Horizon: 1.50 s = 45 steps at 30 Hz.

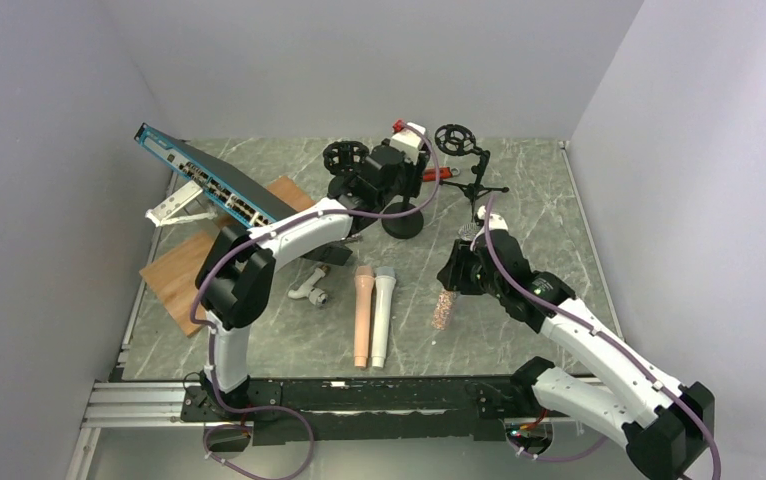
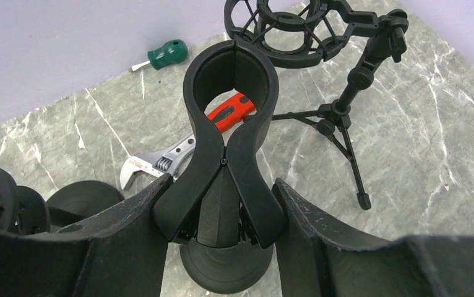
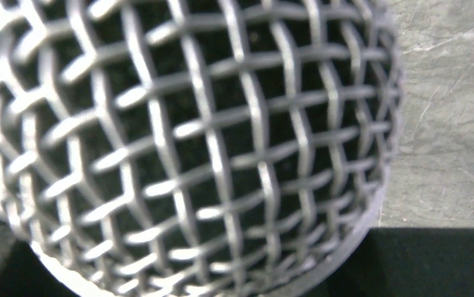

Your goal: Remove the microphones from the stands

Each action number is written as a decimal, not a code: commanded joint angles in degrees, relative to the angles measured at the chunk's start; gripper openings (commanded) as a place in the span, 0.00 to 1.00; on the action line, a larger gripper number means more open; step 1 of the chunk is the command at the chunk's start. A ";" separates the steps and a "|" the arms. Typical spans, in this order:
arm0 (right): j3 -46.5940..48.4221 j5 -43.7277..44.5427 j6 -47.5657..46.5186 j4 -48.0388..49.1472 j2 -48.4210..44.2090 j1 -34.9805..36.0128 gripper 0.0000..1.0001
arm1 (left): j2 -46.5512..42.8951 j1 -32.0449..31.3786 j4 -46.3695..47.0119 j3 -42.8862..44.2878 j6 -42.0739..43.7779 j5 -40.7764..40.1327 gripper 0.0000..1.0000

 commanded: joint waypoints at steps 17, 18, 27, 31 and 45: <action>-11.10 -25.10 8.07 22.55 10.33 0.10 0.02 | -18.88 -0.37 -22.21 2.51 -11.16 11.89 0.99; -11.33 -25.63 8.25 23.17 11.08 0.10 0.02 | -20.24 -0.38 -22.73 2.48 -11.37 12.78 0.99; -13.12 -28.79 9.70 28.13 17.02 0.08 0.11 | -35.57 -0.39 -24.98 0.18 -6.54 19.50 1.00; -11.86 -28.18 9.19 26.87 20.61 0.07 0.14 | -43.22 -0.41 -22.47 -5.61 -0.17 16.59 0.99; -9.83 -28.11 9.12 24.36 28.07 0.38 0.35 | -56.09 -0.50 -8.28 -23.43 9.75 7.22 0.99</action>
